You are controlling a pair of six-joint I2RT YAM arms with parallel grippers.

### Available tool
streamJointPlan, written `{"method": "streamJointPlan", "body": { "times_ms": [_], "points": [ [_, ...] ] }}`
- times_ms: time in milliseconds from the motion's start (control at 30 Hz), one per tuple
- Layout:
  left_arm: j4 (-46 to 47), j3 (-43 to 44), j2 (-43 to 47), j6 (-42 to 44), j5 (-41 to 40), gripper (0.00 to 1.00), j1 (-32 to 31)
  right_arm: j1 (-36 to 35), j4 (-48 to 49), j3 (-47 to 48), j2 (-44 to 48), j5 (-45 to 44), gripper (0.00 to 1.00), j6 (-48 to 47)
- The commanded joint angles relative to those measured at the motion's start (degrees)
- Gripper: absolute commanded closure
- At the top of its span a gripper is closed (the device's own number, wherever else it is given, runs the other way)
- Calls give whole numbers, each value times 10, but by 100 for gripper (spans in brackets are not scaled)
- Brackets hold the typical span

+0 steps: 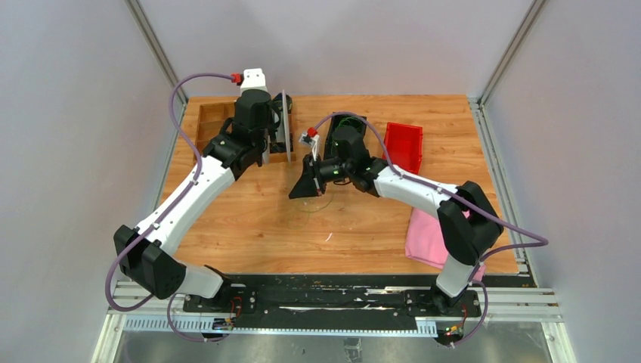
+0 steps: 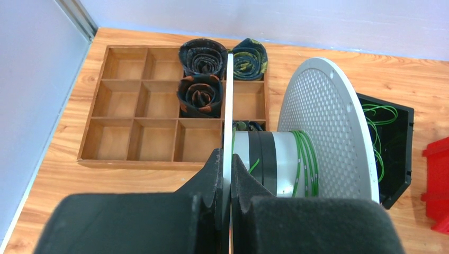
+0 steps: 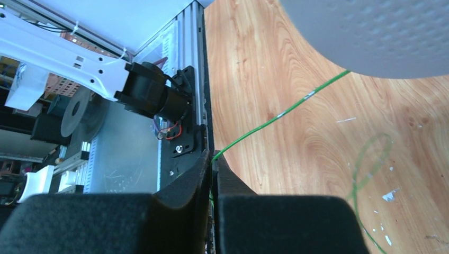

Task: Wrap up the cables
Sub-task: Wrap the cable around the cable reel.

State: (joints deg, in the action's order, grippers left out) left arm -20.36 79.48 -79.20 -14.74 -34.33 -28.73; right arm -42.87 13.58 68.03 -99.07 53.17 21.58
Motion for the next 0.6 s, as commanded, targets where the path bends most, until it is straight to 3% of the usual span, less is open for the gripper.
{"method": "streamJointPlan", "body": {
  "times_ms": [0,567],
  "points": [
    [84,3,3,5,-40,100,3,-17,-78,49,21,51,96,-18],
    [114,-39,20,24,-41,100,-6,-9,-283,260,15,38,93,-88]
  ]
}}
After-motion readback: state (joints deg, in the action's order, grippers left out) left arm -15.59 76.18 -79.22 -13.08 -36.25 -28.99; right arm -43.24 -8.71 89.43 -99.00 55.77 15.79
